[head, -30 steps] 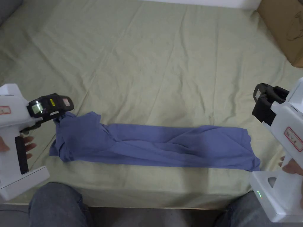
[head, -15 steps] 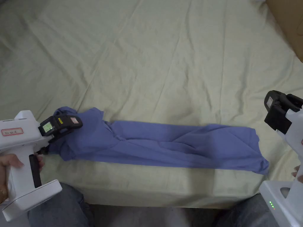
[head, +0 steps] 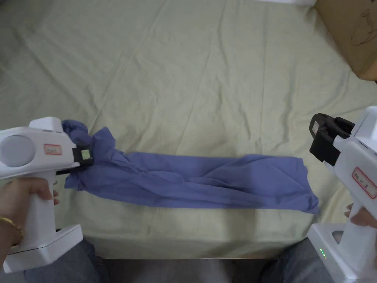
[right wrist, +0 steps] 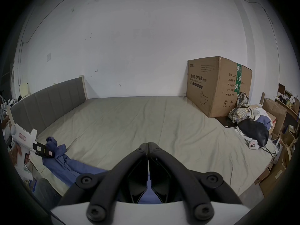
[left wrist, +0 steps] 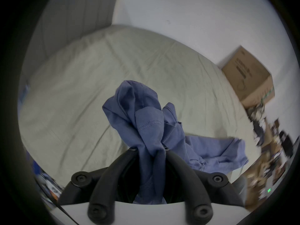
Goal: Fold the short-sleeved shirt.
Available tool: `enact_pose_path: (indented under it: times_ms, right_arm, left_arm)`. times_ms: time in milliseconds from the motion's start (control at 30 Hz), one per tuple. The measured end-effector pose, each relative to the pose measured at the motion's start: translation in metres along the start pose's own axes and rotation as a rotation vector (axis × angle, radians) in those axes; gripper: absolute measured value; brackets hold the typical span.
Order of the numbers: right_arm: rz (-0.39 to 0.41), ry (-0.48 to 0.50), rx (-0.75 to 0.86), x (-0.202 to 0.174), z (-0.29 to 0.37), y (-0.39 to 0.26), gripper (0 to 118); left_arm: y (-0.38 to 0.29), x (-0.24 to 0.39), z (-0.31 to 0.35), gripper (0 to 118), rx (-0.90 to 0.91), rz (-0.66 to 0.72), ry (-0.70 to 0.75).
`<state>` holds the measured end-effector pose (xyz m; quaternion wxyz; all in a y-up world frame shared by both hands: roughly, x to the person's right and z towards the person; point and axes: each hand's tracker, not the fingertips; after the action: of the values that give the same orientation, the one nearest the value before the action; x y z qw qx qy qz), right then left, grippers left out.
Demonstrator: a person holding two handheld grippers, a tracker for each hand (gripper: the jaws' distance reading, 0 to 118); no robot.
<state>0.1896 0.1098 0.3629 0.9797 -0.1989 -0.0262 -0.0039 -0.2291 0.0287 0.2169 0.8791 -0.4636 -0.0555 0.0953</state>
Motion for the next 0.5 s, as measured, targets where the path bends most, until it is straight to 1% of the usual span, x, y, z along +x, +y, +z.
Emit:
enact_pose_path:
  times_ms: [33, 100, 167, 200, 300, 400, 500]
  right_arm:
    - [-0.003, 0.001, 0.003, 0.001, 0.002, 0.0, 0]
    - [-0.007, 0.003, 0.012, 0.004, 0.006, 0.0, 0]
    - [-0.012, 0.0, 0.022, 0.008, 0.011, 0.0, 0]
    - [-0.015, -0.001, 0.026, 0.01, 0.013, 0.0, 0]
    - [-0.036, -0.008, 0.04, 0.017, 0.022, -0.003, 0]
    - [-0.05, -0.029, 0.045, 0.026, 0.03, -0.006, 0]
    - [-0.065, -0.049, 0.049, 0.035, 0.037, -0.009, 0]
  left_arm:
    - [0.002, 0.013, 0.007, 13, 0.006, -0.062, 0.025]
    - [-0.01, 0.063, 0.033, 13, 0.016, -0.18, 0.047]
    - [-0.008, 0.088, 0.039, 13, 0.005, -0.226, 0.037]
    - [-0.01, 0.102, 0.041, 13, 0.001, -0.25, 0.003]
    - [-0.012, 0.141, 0.032, 13, -0.054, -0.289, -0.088]
    - [-0.025, 0.18, 0.005, 13, -0.12, -0.299, -0.149]
    - [-0.038, 0.211, -0.033, 14, -0.194, -0.28, -0.159]
